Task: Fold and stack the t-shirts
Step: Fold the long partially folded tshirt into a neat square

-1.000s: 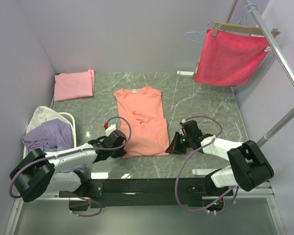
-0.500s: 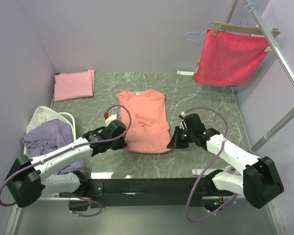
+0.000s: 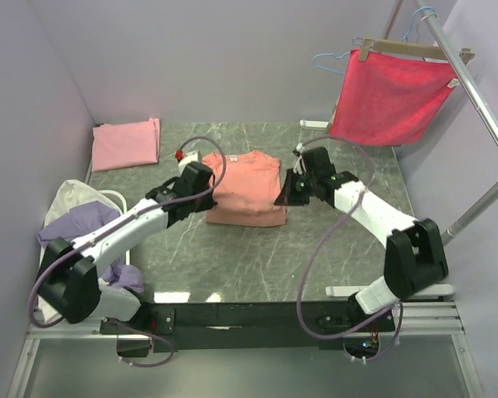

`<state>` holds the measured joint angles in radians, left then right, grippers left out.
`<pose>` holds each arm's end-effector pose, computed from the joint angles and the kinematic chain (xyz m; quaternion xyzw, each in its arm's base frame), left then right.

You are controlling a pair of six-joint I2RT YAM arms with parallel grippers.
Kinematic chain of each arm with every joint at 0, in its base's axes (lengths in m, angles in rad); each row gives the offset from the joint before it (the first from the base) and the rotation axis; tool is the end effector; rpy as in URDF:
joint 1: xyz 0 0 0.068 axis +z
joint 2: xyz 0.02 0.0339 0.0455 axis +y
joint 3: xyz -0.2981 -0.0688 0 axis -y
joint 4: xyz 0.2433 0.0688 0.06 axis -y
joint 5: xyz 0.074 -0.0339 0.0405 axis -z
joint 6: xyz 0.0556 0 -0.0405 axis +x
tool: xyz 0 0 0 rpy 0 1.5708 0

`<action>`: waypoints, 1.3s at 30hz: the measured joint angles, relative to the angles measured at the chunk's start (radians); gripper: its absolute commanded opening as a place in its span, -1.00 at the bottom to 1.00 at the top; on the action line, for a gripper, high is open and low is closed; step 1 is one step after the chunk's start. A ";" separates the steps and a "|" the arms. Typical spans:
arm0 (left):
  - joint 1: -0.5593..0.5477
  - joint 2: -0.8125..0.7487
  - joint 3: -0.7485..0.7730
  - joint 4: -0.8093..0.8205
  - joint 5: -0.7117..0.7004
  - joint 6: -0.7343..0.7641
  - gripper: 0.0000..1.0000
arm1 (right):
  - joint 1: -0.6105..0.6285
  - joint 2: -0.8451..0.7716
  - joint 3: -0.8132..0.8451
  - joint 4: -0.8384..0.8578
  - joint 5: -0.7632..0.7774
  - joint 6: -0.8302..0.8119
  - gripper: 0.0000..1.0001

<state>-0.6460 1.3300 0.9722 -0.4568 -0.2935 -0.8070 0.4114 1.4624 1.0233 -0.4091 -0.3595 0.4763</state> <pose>0.2373 -0.1588 0.2814 -0.1277 0.9121 -0.1410 0.3632 0.2826 0.1446 0.2662 -0.0333 0.9219 0.3004 0.2423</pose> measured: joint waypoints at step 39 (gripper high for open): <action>0.378 0.638 0.521 0.534 0.518 0.199 0.47 | -0.121 0.764 0.995 -0.059 -0.015 -0.151 0.64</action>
<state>-0.2680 1.9682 1.4933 0.0769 0.2245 -0.6079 0.2901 2.2261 2.0178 -0.4679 -0.3744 0.3256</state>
